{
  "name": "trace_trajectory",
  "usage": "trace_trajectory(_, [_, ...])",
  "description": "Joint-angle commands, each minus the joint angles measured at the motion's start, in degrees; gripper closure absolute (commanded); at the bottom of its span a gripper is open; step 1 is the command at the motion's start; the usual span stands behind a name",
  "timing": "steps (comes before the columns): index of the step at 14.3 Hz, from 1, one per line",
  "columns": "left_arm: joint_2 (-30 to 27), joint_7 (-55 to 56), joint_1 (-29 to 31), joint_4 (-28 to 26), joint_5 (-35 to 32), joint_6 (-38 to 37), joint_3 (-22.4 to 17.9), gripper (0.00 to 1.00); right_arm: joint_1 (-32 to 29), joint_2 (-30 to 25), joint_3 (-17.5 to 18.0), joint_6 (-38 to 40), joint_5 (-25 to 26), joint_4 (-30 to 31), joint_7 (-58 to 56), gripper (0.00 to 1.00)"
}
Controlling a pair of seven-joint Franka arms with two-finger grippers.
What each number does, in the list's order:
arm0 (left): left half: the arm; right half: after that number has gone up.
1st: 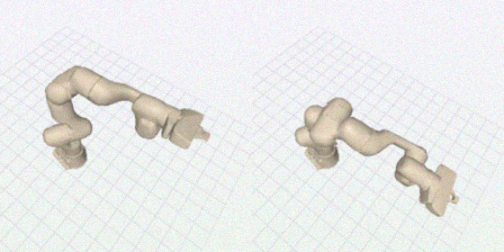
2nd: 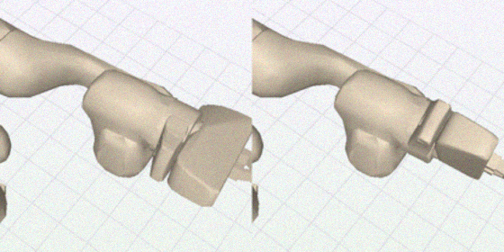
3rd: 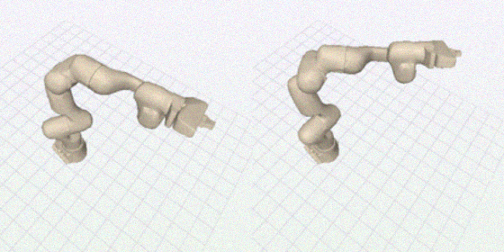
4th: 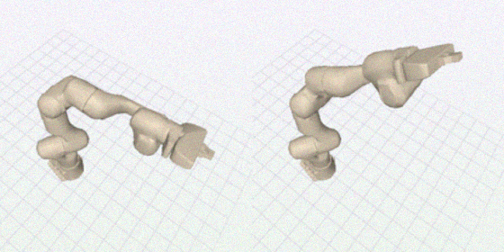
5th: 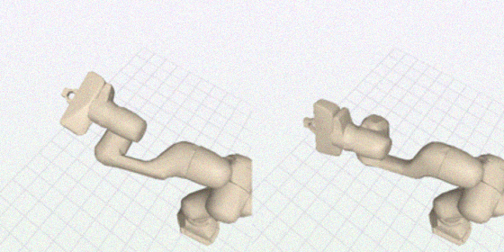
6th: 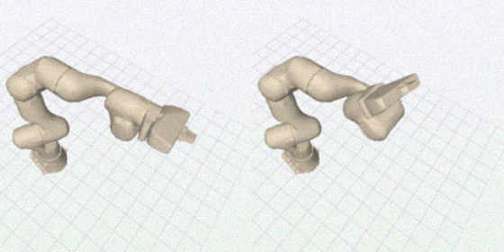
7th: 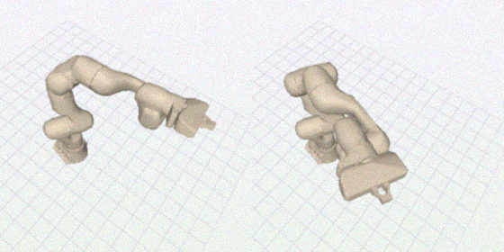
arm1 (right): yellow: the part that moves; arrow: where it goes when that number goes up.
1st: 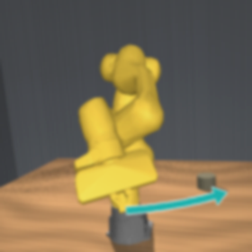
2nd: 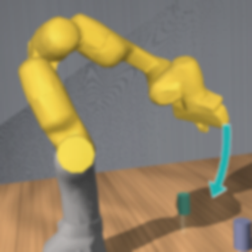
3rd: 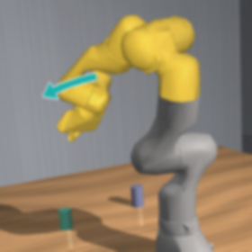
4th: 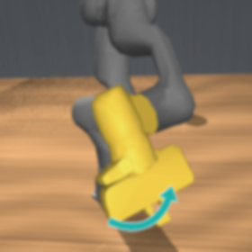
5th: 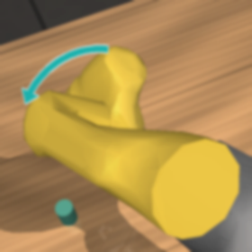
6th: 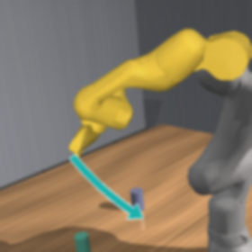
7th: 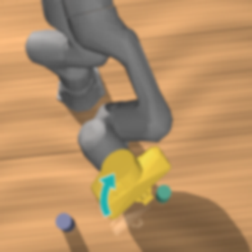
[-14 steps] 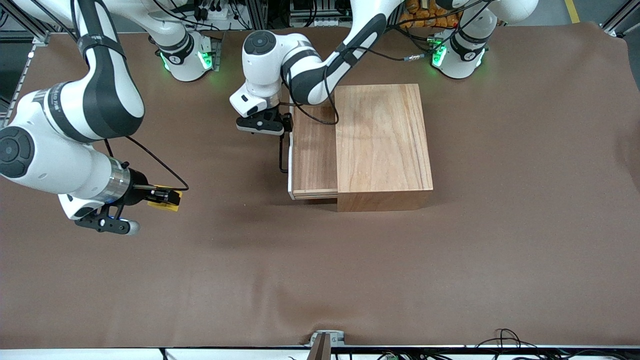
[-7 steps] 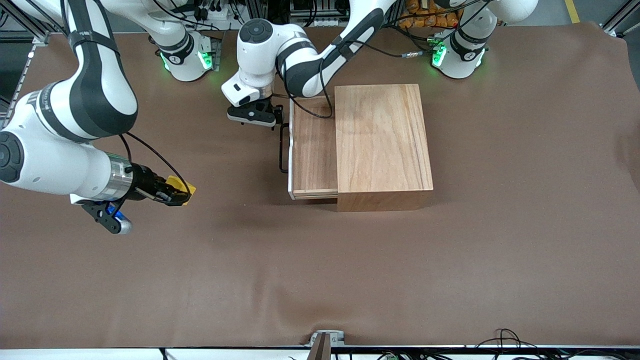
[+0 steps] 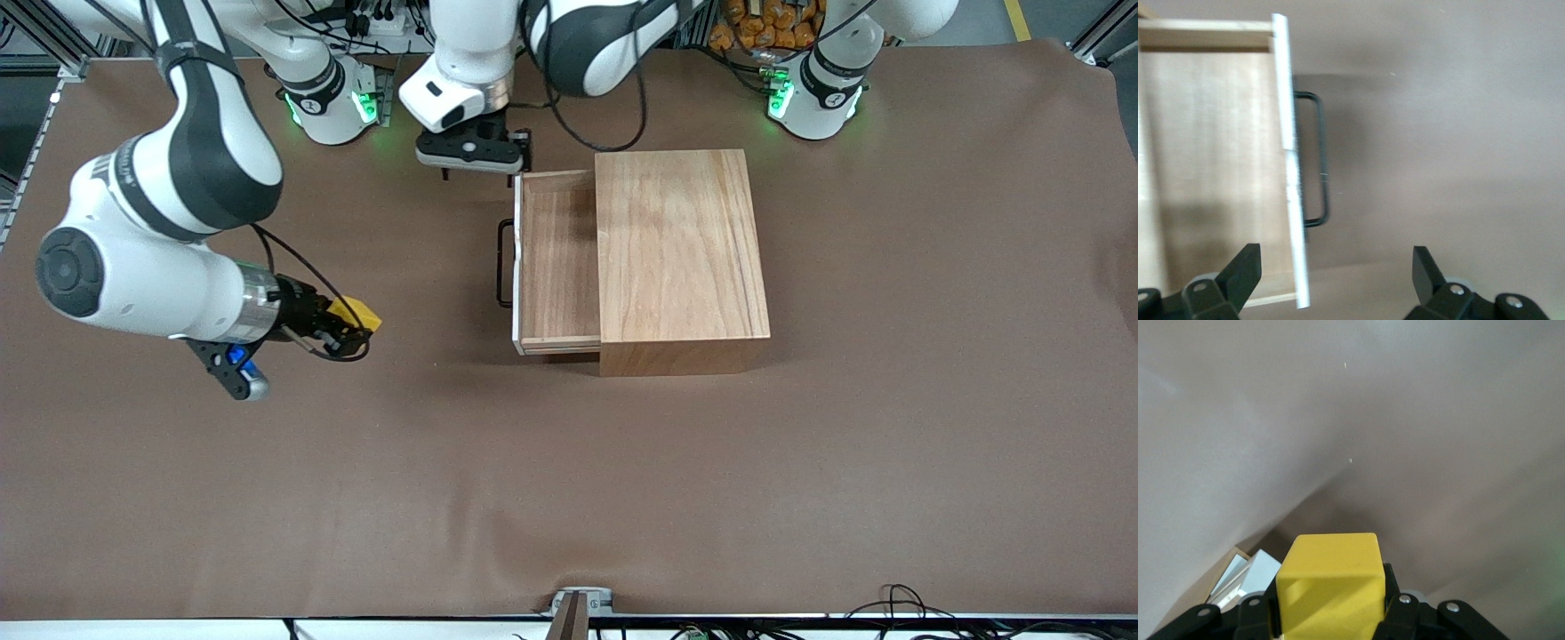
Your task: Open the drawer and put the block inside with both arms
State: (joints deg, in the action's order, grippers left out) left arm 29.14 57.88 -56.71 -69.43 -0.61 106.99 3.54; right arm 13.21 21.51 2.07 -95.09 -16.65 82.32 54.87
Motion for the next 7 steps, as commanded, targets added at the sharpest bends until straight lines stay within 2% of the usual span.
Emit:
trace_trajectory(1, [-3.82, -5.12, 4.40, -2.20, 0.17, -4.49, 0.24, 0.00, 3.21, -1.73, -0.31, 1.22, -0.57, 0.56, 4.27, 1.00])
trace_trajectory(4, [-6.55, -7.77, 10.64, -2.28, 0.17, -7.92, 0.33, 0.00, 6.81, -1.47, -0.40, 5.95, -0.57, 0.74, 6.39, 1.00])
trace_trajectory(7, [-8.66, -10.76, 15.65, -2.20, 0.17, -10.74, 0.33, 0.00, 8.75, -1.47, -0.40, 6.85, -0.57, 1.96, 6.48, 1.00])
